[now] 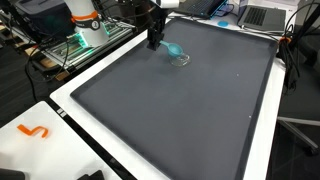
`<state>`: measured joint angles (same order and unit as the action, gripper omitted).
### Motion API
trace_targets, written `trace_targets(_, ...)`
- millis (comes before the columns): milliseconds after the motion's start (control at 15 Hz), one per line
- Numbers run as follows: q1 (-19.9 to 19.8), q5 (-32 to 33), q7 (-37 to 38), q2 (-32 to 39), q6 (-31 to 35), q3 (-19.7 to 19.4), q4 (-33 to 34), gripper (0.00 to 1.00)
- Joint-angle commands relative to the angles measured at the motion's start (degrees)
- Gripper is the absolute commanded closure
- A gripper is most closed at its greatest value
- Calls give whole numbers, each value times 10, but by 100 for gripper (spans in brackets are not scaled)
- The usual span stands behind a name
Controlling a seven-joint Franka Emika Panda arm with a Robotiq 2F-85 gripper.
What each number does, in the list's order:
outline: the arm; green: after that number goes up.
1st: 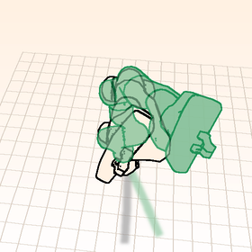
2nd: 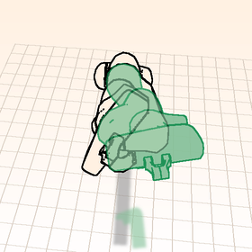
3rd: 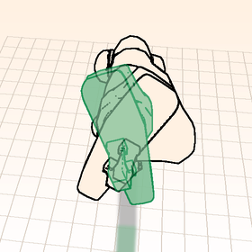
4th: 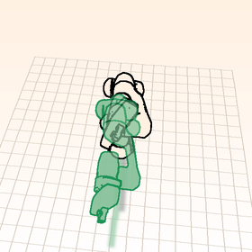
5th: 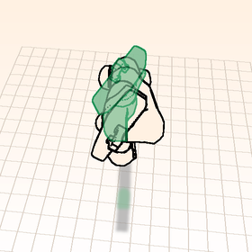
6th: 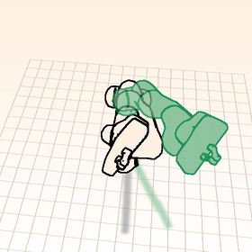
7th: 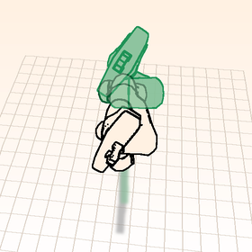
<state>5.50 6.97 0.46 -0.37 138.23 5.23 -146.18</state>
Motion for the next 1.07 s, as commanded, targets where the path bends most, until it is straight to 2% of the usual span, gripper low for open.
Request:
trace_targets(0,-5,-1,-44,-5,25,-4,-16,69)
trace_targets(733,-11,-8,-105,34,8,-7,-1,69)
trace_targets(1000,-13,-4,-107,61,-14,-8,17,69)
